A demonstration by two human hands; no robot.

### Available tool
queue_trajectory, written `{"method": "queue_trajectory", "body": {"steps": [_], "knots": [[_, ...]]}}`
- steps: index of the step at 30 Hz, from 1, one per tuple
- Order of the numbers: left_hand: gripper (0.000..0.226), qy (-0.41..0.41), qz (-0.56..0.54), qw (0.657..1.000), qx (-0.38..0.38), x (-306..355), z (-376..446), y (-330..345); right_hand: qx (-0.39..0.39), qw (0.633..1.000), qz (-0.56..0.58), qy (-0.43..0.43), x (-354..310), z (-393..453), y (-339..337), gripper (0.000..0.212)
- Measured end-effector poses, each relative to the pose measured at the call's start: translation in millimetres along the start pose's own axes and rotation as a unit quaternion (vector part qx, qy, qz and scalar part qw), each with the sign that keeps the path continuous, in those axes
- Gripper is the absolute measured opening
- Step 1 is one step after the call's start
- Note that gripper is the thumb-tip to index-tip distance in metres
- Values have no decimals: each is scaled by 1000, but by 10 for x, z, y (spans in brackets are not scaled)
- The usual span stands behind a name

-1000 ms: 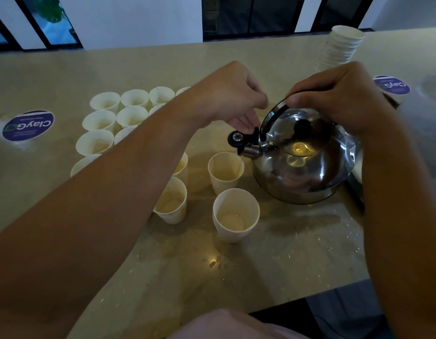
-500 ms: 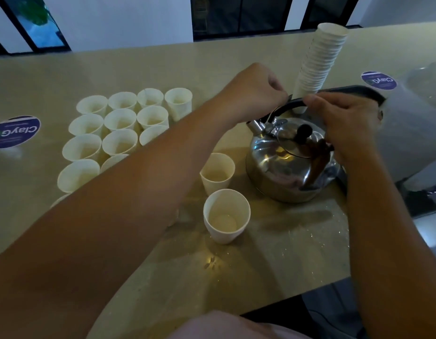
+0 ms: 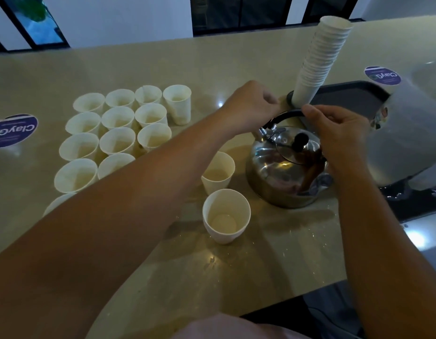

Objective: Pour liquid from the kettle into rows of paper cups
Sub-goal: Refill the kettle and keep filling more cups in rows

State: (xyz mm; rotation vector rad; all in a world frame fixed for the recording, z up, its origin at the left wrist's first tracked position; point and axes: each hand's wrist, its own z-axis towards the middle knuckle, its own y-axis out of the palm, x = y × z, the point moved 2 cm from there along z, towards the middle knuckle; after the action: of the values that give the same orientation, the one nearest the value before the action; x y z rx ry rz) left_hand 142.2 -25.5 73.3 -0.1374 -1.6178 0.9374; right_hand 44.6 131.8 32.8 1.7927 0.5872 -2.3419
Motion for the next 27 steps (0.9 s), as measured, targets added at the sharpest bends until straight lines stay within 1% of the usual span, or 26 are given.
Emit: {"method": "queue_trajectory", "body": {"steps": [2, 3, 5, 6, 7, 8, 9, 10, 11, 13, 14, 15, 18, 21, 23, 27], "knots": [[22, 2, 0, 1000, -14, -21, -39, -53, -9, 999, -47, 0, 45, 28, -16, 22], [22, 2, 5, 1000, -22, -36, -67, -97, -6, 995, -94, -15, 56, 41, -21, 28], [21, 9, 40, 999, -25, -86, -114, -221, 39, 979, -188, -72, -13, 34, -35, 37], [19, 7, 72, 997, -18, -118, -141, -297, 64, 973, -192, -114, -104, -13, -31, 33], [16, -2, 111, 994, -9, -164, -174, -387, 69, 971, -171, -150, -216, -88, 7, 26], [12, -15, 152, 988, -3, -206, -208, -460, 50, 972, -151, -172, -307, -156, 37, 19], [10, -33, 196, 980, 0, -260, -248, -533, 5, 975, -142, -169, -392, -220, 94, 19], [7, -52, 239, 970, -2, -311, -290, -590, -59, 976, -156, -143, -446, -267, 174, 27], [5, -71, 277, 958, -10, -358, -329, -630, -140, 965, -194, -103, -480, -307, 271, 34], [5, -101, 326, 939, -35, -443, -405, -648, -295, 916, -271, -10, -466, -376, 483, 37], [5, -112, 336, 934, -51, -476, -441, -636, -342, 894, -287, 29, -434, -409, 577, 35], [5, -118, 342, 930, -66, -508, -472, -610, -366, 883, -288, 58, -400, -444, 658, 32], [13, -115, 343, 929, -82, -617, -522, -518, -376, 886, -250, 107, -251, -485, 843, 27], [22, -117, 331, 933, -81, -710, -530, -433, -393, 872, -260, 128, -155, -482, 940, 21], [20, -113, 319, 938, -77, -743, -534, -398, -398, 871, -254, 135, -115, -484, 972, 17], [17, -104, 287, 951, -47, -790, -506, -417, -373, 888, -236, 129, -91, -443, 1006, 11]]}}
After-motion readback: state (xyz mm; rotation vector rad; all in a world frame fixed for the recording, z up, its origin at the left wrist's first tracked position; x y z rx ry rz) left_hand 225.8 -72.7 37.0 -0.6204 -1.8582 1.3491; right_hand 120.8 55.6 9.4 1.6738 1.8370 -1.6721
